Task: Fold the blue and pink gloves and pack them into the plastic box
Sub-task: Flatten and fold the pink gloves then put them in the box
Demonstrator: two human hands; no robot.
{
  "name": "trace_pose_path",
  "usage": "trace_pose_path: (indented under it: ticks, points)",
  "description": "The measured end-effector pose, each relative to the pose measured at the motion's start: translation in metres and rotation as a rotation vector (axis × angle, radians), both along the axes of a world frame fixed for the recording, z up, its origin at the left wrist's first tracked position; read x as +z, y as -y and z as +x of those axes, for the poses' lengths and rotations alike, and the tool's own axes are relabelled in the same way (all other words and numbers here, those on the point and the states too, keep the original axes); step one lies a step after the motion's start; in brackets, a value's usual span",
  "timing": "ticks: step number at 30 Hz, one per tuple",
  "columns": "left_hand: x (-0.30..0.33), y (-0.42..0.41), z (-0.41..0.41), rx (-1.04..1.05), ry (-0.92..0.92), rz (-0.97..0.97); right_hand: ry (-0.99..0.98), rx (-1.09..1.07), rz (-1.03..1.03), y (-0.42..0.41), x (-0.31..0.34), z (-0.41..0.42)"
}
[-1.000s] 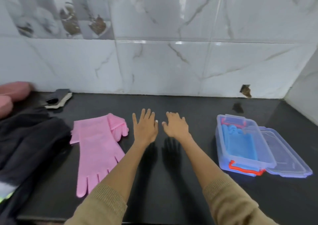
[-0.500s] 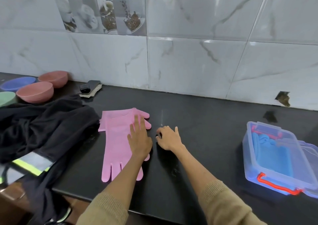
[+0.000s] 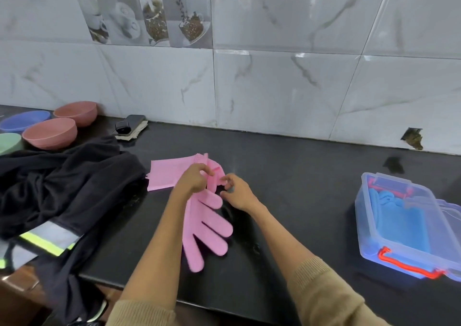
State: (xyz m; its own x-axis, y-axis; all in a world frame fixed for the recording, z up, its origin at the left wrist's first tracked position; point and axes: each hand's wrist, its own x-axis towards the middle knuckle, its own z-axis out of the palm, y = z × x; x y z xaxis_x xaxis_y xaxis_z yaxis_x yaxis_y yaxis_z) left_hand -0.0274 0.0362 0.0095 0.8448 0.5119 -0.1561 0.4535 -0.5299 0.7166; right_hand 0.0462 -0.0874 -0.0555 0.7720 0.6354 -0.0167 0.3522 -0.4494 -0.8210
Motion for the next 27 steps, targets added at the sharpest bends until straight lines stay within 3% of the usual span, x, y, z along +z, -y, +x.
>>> trace_pose_path:
  ticks: [5,9,14,20,25,27]
  points:
    - [0.038,-0.016,-0.012,-0.321,0.016,-0.287,-0.179,-0.090,0.250,0.004,0.014,0.014]
    - [0.052,-0.019,-0.010,-0.414,0.032,-0.325,-0.455,-0.049,0.502,0.030,0.026,0.033]
    - [0.053,-0.006,0.011,-0.309,0.092,-0.170,-0.589,0.015,0.687,0.068,0.040,0.048]
    - [0.050,0.040,0.053,0.035,0.375,0.349,-0.629,-0.111,0.679,0.088,0.078,0.053]
    - [0.064,0.082,0.086,-0.007,0.540,0.353,-0.811,-0.085,0.680,0.127,0.080,0.043]
    - [0.063,0.103,0.098,-0.080,0.549,0.360,-0.922,-0.037,0.524,0.146,0.063,0.033]
